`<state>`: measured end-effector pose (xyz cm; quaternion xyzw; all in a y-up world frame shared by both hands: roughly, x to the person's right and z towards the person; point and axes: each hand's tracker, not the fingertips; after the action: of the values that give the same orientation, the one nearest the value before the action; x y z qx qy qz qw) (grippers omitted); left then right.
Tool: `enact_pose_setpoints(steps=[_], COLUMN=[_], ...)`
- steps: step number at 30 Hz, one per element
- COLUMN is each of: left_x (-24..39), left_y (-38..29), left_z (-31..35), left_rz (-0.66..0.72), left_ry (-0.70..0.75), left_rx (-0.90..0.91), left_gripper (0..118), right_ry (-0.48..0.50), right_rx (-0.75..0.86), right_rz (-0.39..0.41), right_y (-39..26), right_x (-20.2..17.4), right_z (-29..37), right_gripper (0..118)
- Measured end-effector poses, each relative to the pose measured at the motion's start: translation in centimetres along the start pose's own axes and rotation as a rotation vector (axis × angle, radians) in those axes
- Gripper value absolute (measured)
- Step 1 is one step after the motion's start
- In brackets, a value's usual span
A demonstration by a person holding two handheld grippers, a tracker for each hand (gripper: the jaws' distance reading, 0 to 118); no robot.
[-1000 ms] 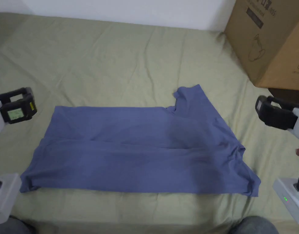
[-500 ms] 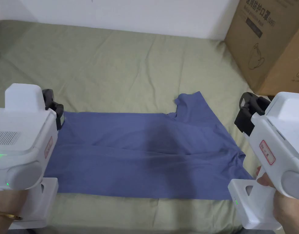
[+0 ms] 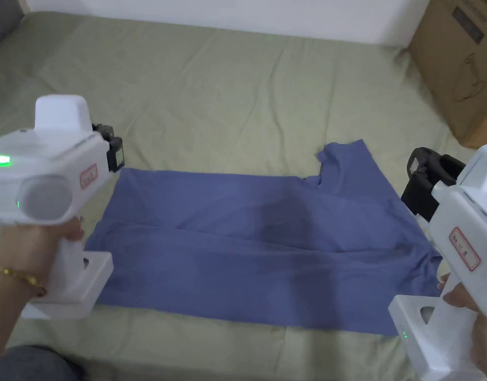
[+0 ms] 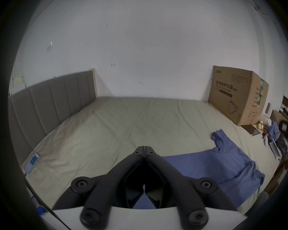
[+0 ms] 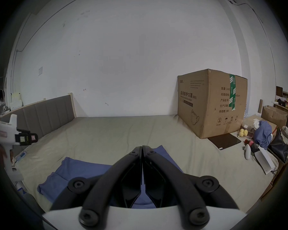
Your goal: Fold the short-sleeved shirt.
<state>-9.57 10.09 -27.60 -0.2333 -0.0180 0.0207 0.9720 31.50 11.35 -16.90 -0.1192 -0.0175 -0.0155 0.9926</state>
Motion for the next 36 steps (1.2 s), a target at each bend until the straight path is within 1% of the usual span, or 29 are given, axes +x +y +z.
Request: enact_pose_setpoints(steps=[1,2,3,4,6,7,8,9,12,16,18,19,21,24,25,26,27,28,29,30,31,33,36], left_x=[-0.4,-0.6,-0.8,-1.1,-2.0,-2.2,-2.4,-2.6,-3.4,-3.9,-4.3,-4.5,-4.4,-4.3,-4.4,-4.4,-4.1,-3.9,-3.7,-2.9,-2.5,-2.2,-2.0], left_y=[0.8,1.4,2.1,2.7,3.7,4.0,4.2,4.3,4.0,2.2,1.0,0.3,-0.7,-2.0,-2.4,-2.6,-2.6,-2.3,-2.1,-1.9,-1.7,-0.9,0.7], left_z=[-1.6,-3.0,-4.7,-6.5,-9.6,-11.3,-12.6,-14.0,-18.8,-24.6,-27.0,-28.0,-29.3,-29.9,-30.0,-29.7,-29.5,-29.4,-29.3,-27.7,-27.2,-25.8,-23.2], left_rz=[-0.003,-0.008,-0.026,-0.019,0.030,0.042,0.049,0.051,0.050,0.031,0.044,0.040,0.018,0.009,0.021,0.054,0.030,-0.001,-0.009,0.008,0.012,0.000,0.042], left_ry=[0.011,0.030,0.070,0.085,0.056,0.064,0.062,0.057,0.027,0.078,0.088,0.098,0.119,0.140,0.129,0.083,0.112,0.108,0.093,0.084,0.094,0.040,0.002], left_rx=[-0.036,-0.054,-0.093,-0.149,-0.211,-0.270,-0.306,-0.337,-0.453,-0.596,-0.669,-0.715,-0.739,-0.729,-0.736,-0.736,-0.715,-0.713,-0.707,-0.693,-0.690,-0.626,-0.545], left_gripper=[0,3,10,31,83,106,113,114,114,114,110,104,89,50,43,32,32,26,4,0,0,0,0], right_ry=[0.004,0.008,0.018,0.025,0.020,0.018,0.017,0.017,0.009,-0.012,-0.024,-0.031,-0.038,-0.058,-0.063,-0.067,-0.069,-0.073,-0.069,-0.069,-0.078,-0.078,-0.080], right_rx=[-0.006,-0.014,-0.020,-0.022,-0.042,-0.050,-0.060,-0.069,-0.090,-0.134,-0.159,-0.168,-0.180,-0.202,-0.206,-0.209,-0.213,-0.213,-0.215,-0.216,-0.218,-0.225,-0.248], right_rz=[-0.003,-0.006,-0.012,-0.014,-0.006,-0.008,-0.011,-0.012,-0.017,-0.013,0.005,0.015,0.023,0.016,0.012,0.011,0.013,0.012,0.012,0.010,0.008,-0.006,-0.018], right_y=[0.0,0.0,0.0,0.0,-0.2,-0.3,-0.9,-1.2,-1.3,-2.1,-2.6,-2.8,-3.1,-3.6,-3.7,-3.8,-3.8,-4.4,-4.5,-4.4,-4.2,-3.5,-1.8], right_x=[0.0,0.0,0.0,0.0,-0.1,-0.1,0.7,1.0,1.1,1.3,1.5,1.7,1.9,2.6,2.8,2.9,3.1,3.9,4.2,4.4,4.4,4.5,5.4], right_z=[-0.5,-1.1,-1.7,-2.2,-3.5,-4.1,-5.0,-5.7,-7.0,-8.7,-9.3,-9.5,-9.8,-10.3,-10.4,-10.5,-10.6,-10.9,-11.0,-11.1,-11.2,-11.7,-13.4], right_gripper=[0,0,0,0,0,0,0,0,0,0,0,0,0,0,0,0,0,0,0,0,0,0,0])
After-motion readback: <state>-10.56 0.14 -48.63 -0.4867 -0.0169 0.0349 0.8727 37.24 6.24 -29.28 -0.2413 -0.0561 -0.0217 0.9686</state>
